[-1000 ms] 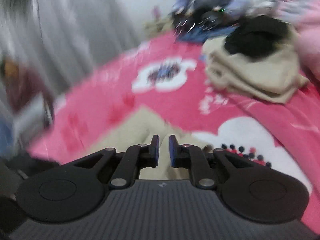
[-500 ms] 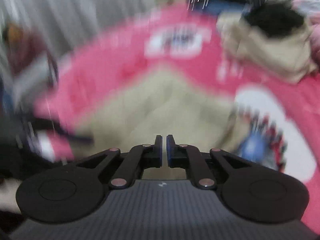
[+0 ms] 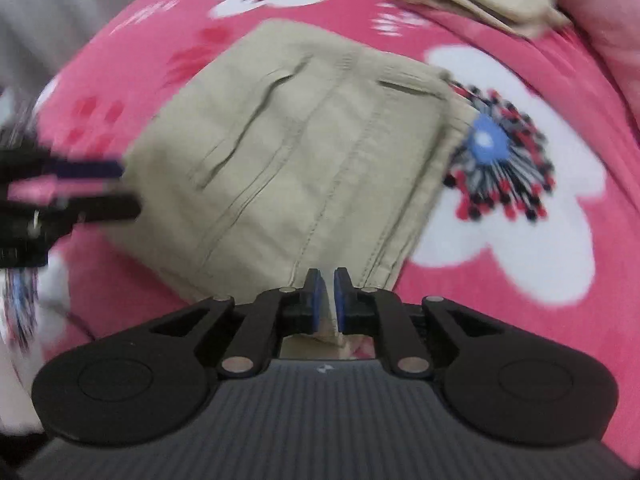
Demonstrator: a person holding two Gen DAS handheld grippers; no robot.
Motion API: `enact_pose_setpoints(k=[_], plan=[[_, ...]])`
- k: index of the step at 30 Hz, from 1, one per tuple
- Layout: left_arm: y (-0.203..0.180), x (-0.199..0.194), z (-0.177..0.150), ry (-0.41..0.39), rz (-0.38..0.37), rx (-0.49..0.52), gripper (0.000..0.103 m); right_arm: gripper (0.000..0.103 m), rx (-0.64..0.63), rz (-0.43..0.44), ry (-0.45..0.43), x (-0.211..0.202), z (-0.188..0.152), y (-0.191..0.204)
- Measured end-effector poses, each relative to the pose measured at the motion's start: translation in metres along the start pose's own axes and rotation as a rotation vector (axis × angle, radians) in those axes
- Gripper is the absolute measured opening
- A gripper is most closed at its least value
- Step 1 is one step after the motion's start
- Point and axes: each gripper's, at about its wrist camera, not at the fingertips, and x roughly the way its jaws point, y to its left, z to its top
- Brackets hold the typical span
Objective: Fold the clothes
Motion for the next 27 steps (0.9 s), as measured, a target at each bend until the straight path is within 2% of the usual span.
enact_pose_setpoints(k=[3,6,11,14,17,20,23,27], plan=[[0.017,-0.005,0.008,0.01,-0.018,-0.03,0.051,0.007,0.112,-0.06,-0.021,-0.016,-0.003,0.005],[0.027,0.0,0.018,0.025,-0.031,0.007,0.053,0.009,0.165,-0.126,-0.061,-0.035,-0.011,0.018],[0.033,0.031,0.017,0.158,-0.041,0.101,0.053,0.009,0.15,-0.109,-0.151,-0.046,-0.003,0.046],[0.04,0.038,0.014,0.18,-0.078,0.101,0.056,0.015,0.137,-0.135,-0.093,-0.02,-0.001,0.051],[0.049,0.042,0.015,0.204,-0.11,0.061,0.058,0.015,0.19,-0.142,-0.075,-0.002,-0.011,0.043],[0.054,0.045,0.017,0.227,-0.122,0.041,0.059,0.016,0.242,-0.143,-0.074,0.002,-0.014,0.039],[0.055,0.048,0.02,0.247,-0.12,0.036,0.067,0.016,0.294,-0.141,-0.078,0.002,-0.014,0.035],[0.058,0.052,0.025,0.284,-0.128,0.002,0.068,0.017,0.352,-0.13,-0.107,0.0,-0.019,0.033]])
